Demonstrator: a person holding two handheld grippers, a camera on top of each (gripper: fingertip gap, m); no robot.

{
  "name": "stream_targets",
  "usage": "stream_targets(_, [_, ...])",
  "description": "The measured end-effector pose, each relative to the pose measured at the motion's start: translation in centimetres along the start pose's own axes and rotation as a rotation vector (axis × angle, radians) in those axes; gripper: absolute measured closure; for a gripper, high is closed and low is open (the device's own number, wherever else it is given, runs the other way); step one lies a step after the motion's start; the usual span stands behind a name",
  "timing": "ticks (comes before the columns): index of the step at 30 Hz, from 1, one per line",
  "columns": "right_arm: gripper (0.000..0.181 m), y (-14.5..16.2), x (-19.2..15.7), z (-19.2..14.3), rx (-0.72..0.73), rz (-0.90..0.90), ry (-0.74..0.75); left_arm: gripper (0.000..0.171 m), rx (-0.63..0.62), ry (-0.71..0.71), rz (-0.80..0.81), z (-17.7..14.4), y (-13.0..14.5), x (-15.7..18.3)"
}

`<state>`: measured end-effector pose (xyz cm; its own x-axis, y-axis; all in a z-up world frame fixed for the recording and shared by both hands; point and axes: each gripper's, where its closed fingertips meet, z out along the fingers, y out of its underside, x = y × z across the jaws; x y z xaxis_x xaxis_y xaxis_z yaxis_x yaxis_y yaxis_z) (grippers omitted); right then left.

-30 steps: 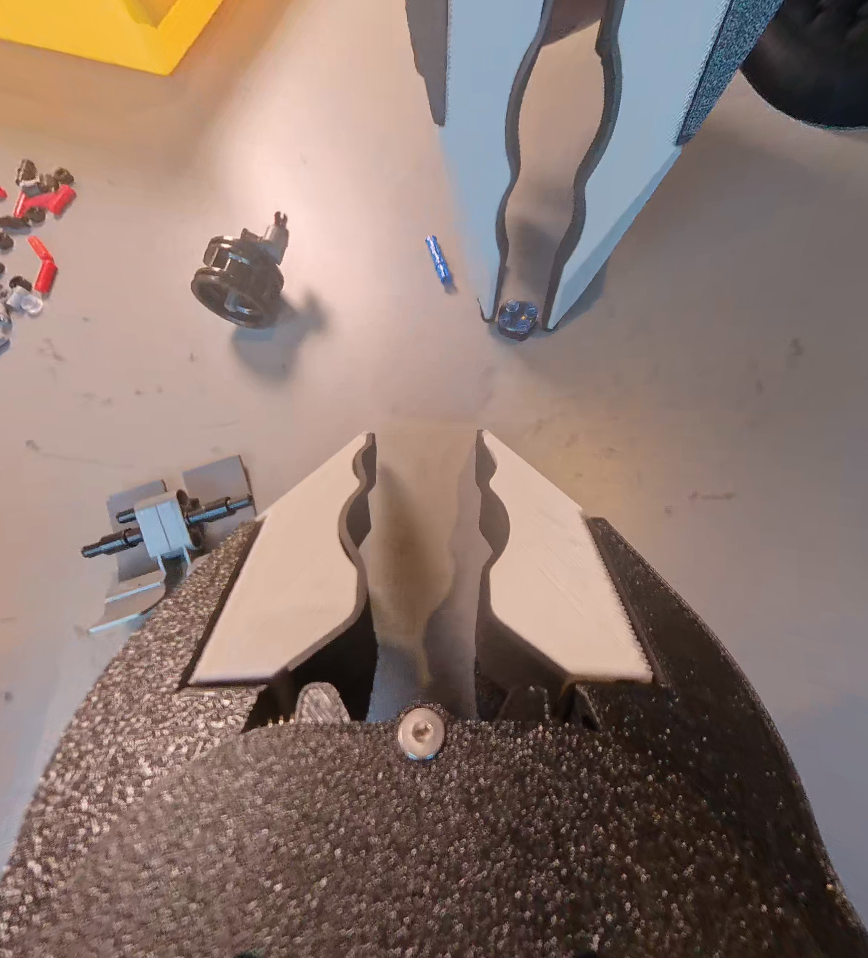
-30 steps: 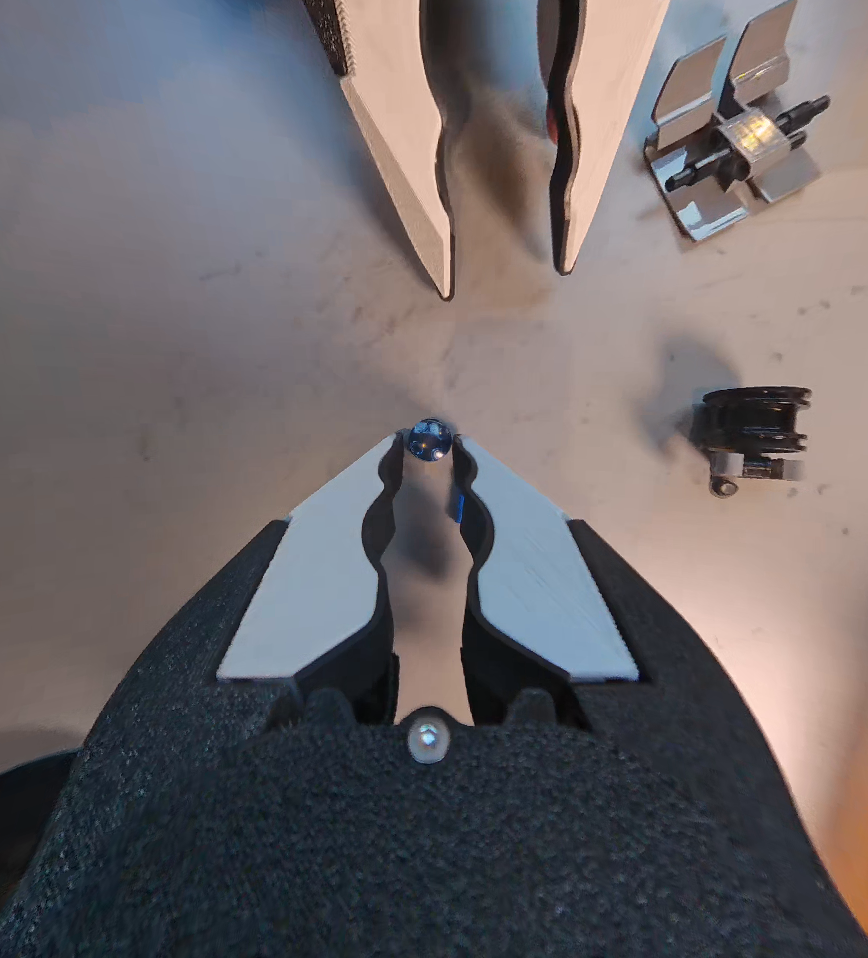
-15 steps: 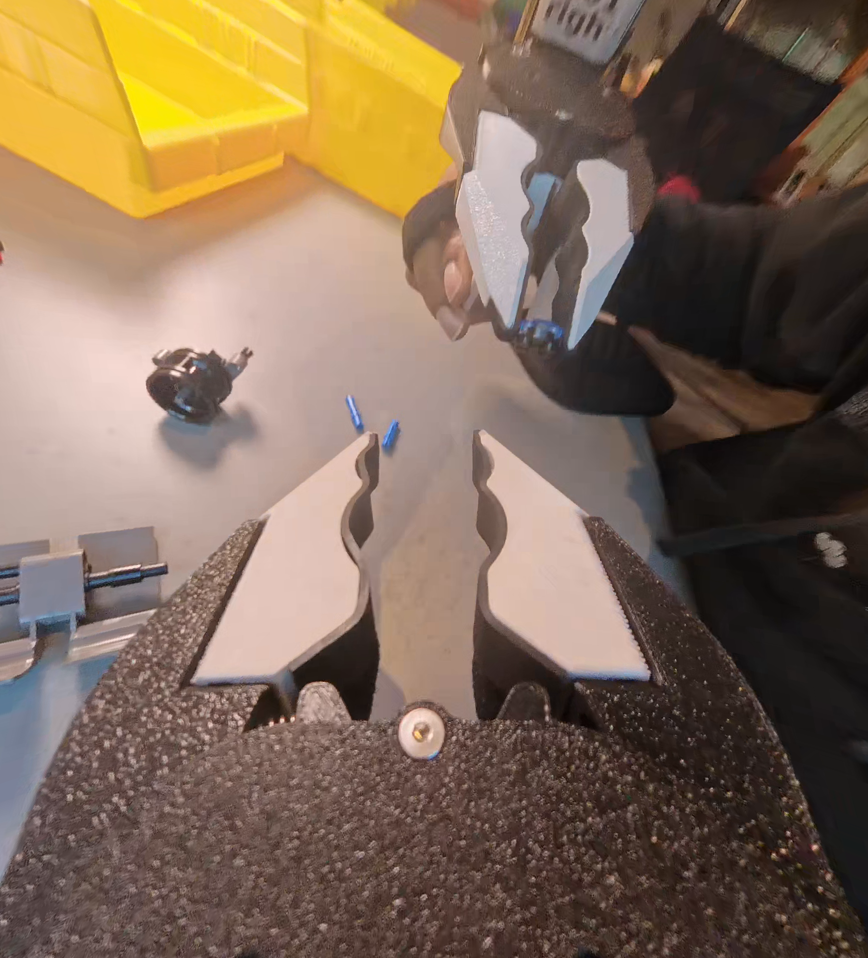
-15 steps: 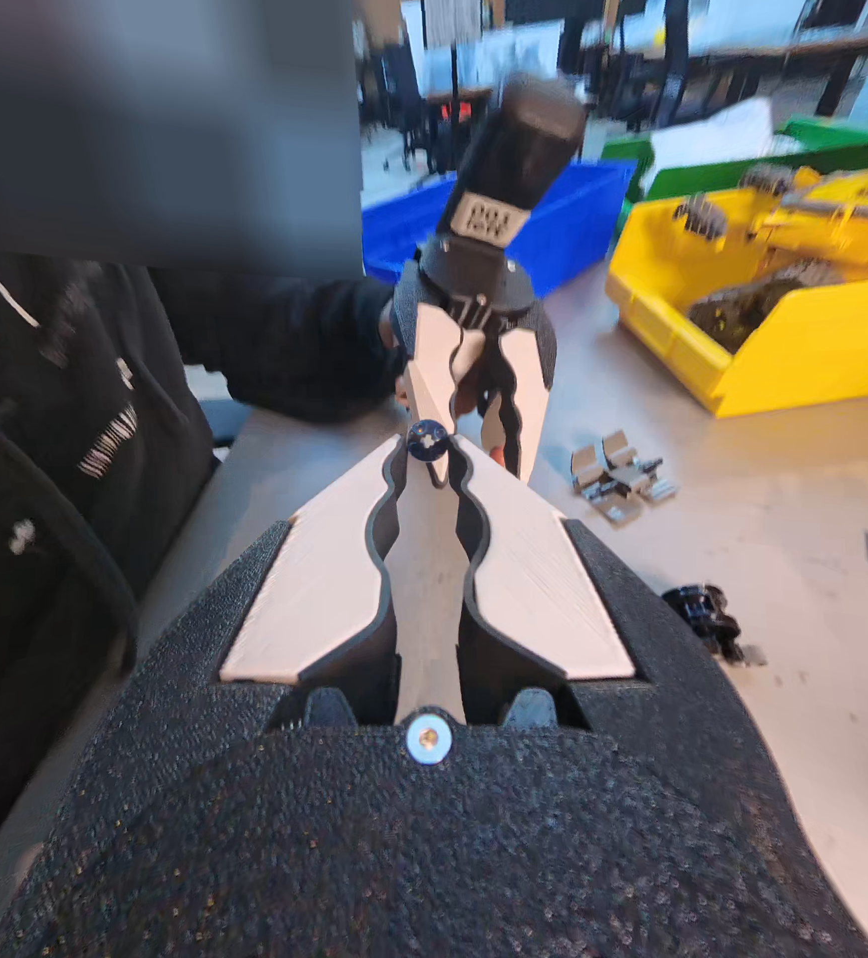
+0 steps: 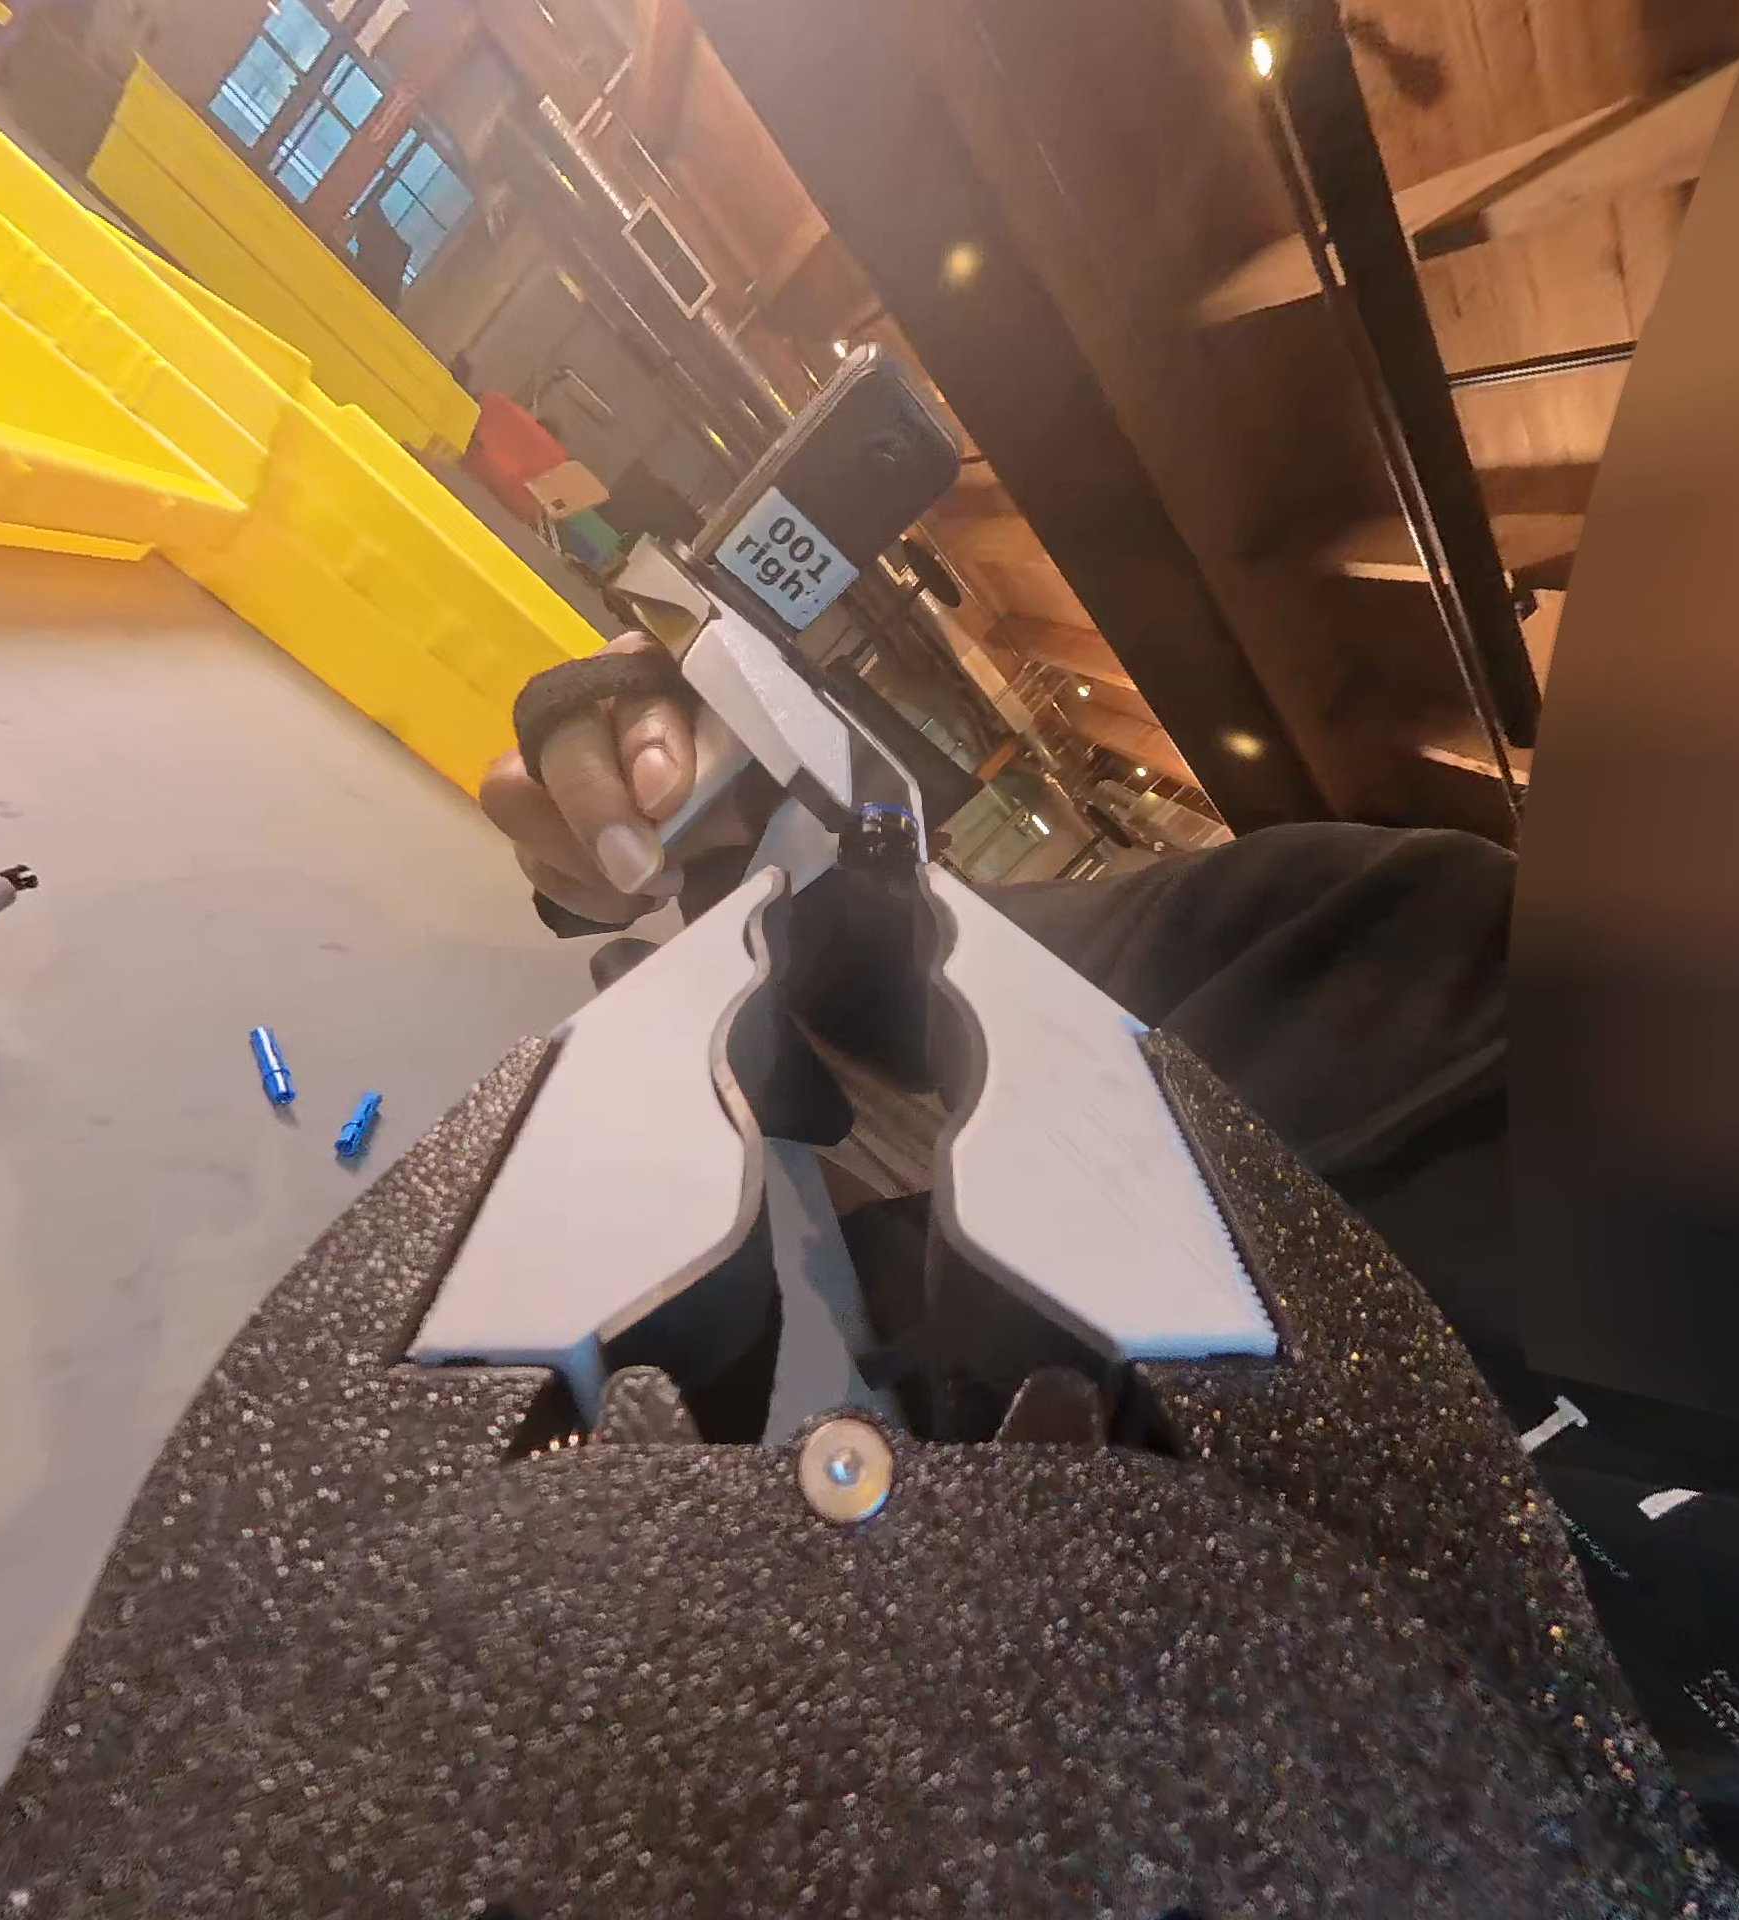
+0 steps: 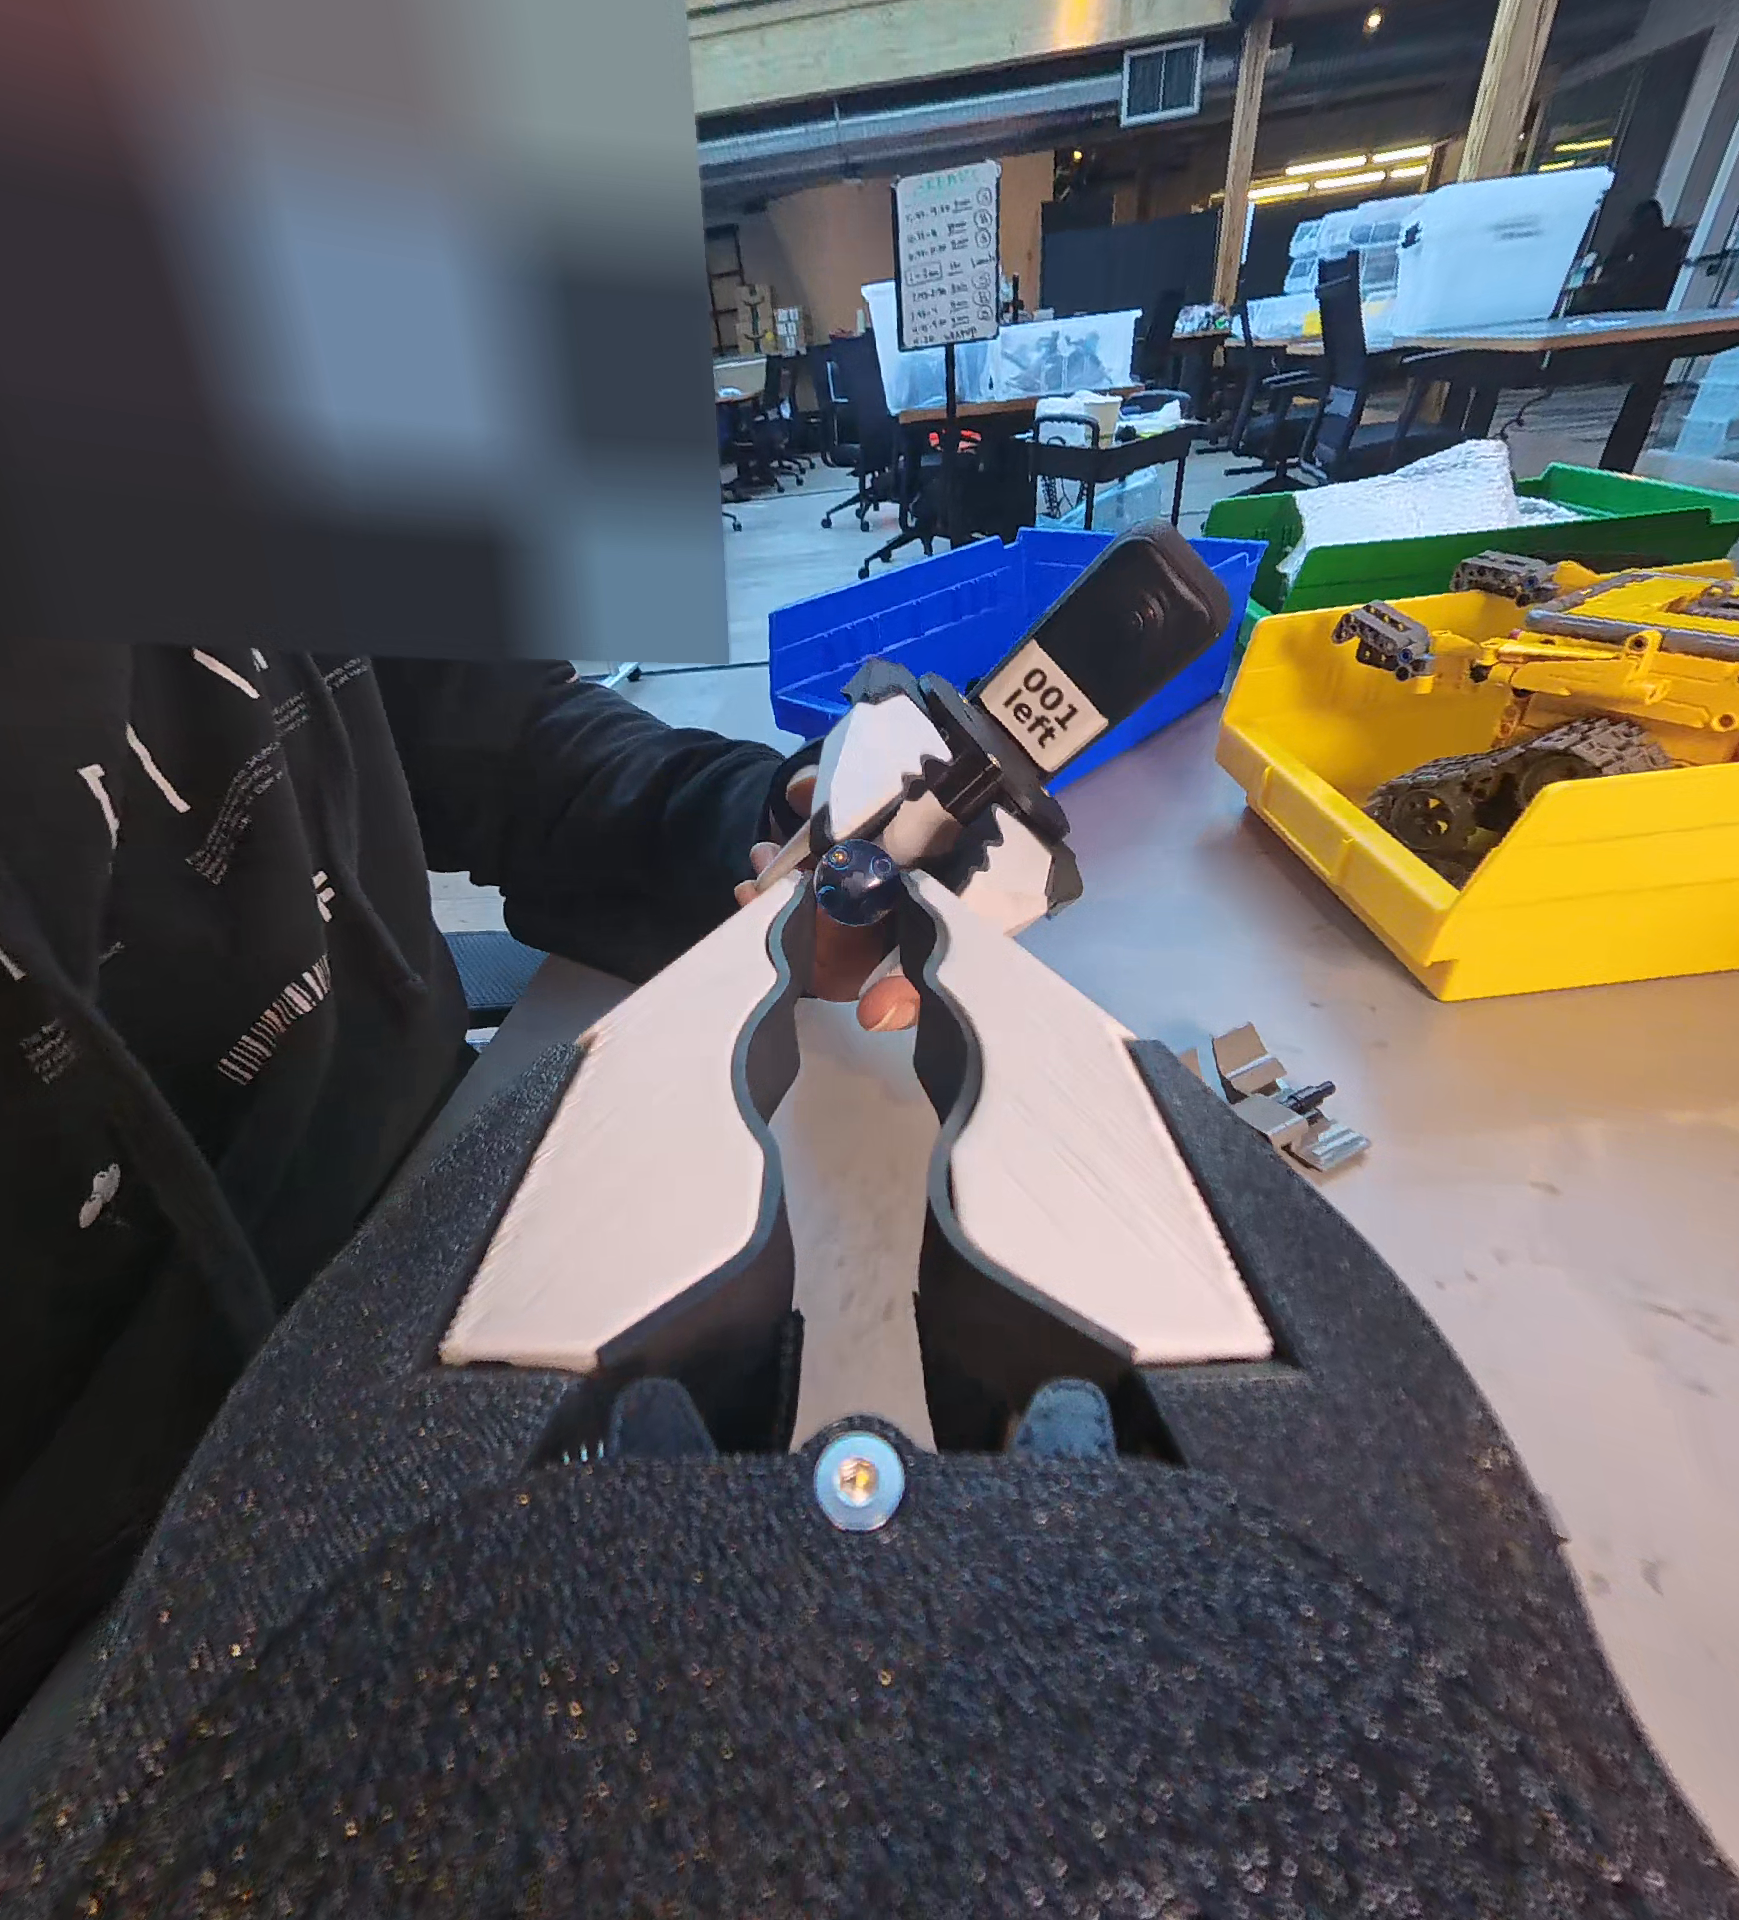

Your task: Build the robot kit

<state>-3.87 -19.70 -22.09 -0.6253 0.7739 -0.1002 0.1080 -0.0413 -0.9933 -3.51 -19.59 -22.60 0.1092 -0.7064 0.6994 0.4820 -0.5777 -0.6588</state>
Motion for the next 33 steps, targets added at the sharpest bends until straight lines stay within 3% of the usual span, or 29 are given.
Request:
stream_targets(7, [0.166, 0.2, 0.4, 0.3, -0.050, -0.074, 0.041, 0.161, 0.002, -0.013, 0.018, 0.0, 0.0, 0.0])
stream_targets(15, [0.166, 0.8, 1.7, 0.4, -0.255, -0.415, 0.246, 0.151, 0.038, -0.062, 0.085, -0.3, -0.9, -0.1])
stream_targets(20, [0.166, 1.6, 2.5, 0.7, -0.394, -0.649, 0.374, 0.150, 0.028, -0.218, 0.215, -0.4, -1.0, -1.4])
stream_targets(25, [0.166, 1.4, 2.8, 1.2, -0.455, -0.833, 0.463, 0.160, 0.007, -0.353, 0.381, -0.5, -1.1, -2.1])
stream_targets(29, [0.165, 0.8, 2.6, 1.4, -0.430, -0.910, 0.494, 0.162, -0.035, -0.420, 0.580, -0.6, -1.3, -1.5])
stream_targets(33, [0.162, 0.6, 2.3, 1.4, -0.355, -0.861, 0.480, 0.165, -0.095, -0.513, 0.823, -0.6, -1.2, -1.2])
